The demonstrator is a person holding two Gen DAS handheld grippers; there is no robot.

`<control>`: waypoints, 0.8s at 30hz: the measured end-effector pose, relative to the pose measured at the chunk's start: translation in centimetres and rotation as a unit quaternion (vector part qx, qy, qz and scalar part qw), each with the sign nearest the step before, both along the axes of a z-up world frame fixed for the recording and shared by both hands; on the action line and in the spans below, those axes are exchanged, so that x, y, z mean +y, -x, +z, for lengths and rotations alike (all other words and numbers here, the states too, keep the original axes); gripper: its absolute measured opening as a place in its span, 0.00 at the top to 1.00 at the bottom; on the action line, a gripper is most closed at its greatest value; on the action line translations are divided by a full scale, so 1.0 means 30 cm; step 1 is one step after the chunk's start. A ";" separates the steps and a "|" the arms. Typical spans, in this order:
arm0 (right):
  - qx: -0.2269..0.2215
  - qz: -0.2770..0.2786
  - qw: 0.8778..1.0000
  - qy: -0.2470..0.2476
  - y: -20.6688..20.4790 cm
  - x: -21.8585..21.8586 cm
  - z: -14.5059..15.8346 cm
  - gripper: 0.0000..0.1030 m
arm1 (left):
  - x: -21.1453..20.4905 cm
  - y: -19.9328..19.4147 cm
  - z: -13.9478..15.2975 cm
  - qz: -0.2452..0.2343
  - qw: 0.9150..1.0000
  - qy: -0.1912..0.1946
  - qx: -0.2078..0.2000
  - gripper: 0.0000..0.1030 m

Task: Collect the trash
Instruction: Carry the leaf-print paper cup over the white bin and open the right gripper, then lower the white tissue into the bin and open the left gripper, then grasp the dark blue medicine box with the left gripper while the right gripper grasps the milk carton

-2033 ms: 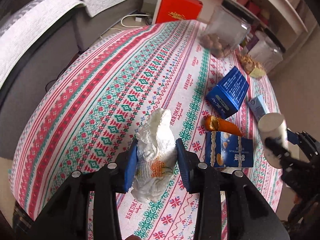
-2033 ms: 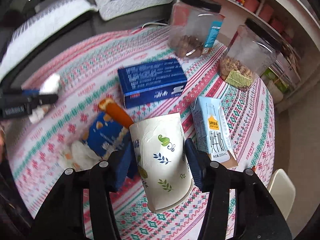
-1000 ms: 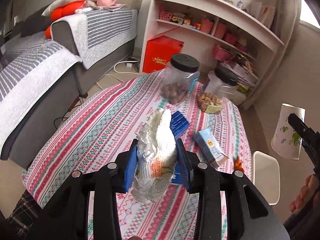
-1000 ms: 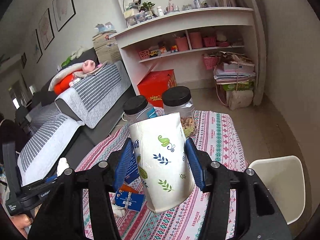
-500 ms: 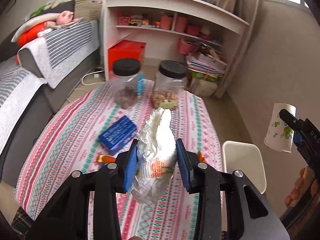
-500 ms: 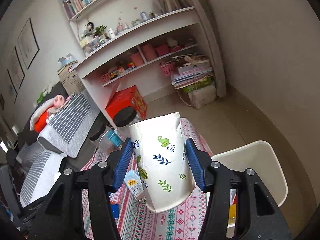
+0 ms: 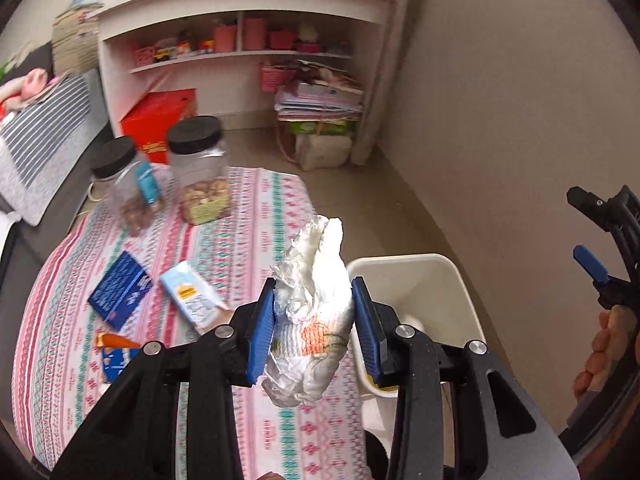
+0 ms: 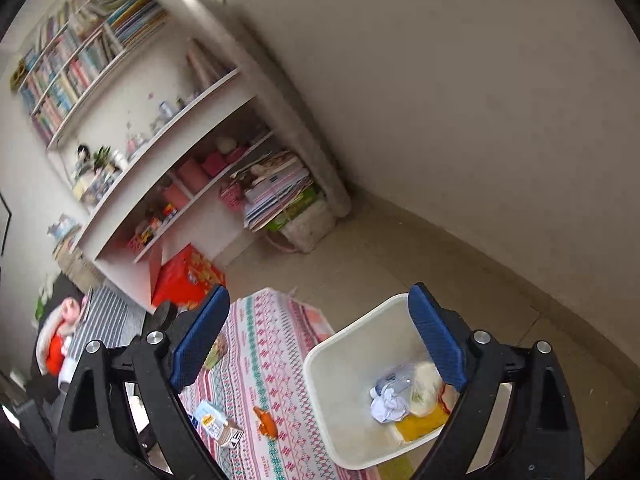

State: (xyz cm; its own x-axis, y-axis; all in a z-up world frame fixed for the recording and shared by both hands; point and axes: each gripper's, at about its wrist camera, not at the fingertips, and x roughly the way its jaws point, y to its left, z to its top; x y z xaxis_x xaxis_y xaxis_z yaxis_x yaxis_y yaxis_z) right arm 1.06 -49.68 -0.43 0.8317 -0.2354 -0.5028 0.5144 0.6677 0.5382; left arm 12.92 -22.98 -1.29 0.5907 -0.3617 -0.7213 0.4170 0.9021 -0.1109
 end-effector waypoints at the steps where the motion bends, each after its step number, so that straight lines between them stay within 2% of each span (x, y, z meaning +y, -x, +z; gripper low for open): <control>1: -0.001 -0.007 1.000 -0.003 0.016 -0.016 -0.003 0.15 | -0.028 0.004 -0.003 -0.007 1.000 -0.002 0.000 0.64; 7: -0.006 -0.045 0.999 -0.012 0.076 -0.083 -0.012 0.15 | -0.213 0.039 -0.023 -0.050 0.999 -0.010 0.006 0.64; 15: -0.005 -0.079 0.997 0.009 0.120 -0.111 -0.001 0.14 | -0.428 0.043 -0.025 -0.099 0.995 -0.007 0.020 0.62; 16: -0.004 -0.082 0.997 0.013 0.127 -0.112 0.002 0.14 | -0.446 0.040 -0.026 -0.104 0.994 -0.009 0.023 0.61; 18: -0.004 -0.087 0.996 0.021 0.129 -0.111 0.006 0.14 | -0.468 0.034 -0.028 -0.104 0.994 -0.018 0.023 0.49; 20: -0.005 -0.088 0.996 0.024 0.130 -0.109 0.009 0.13 | -0.461 0.036 -0.024 -0.101 0.994 -0.020 0.019 0.46; 21: -0.004 -0.086 0.996 0.026 0.126 -0.105 0.009 0.12 | -0.444 0.038 -0.025 -0.100 0.995 -0.020 0.018 0.41; 24: 0.007 -0.073 0.997 0.040 0.103 -0.080 0.015 0.12 | -0.383 0.046 -0.036 -0.085 0.996 -0.026 0.011 0.37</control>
State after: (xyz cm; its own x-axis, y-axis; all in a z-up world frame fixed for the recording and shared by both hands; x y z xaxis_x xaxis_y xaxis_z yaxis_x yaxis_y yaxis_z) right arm -2.01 -52.07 0.02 0.7789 -0.3929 -0.4888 0.6160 0.6256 0.4788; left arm 11.54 -34.48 -2.38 0.5087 -0.4163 -0.7537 0.5622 0.8236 -0.0755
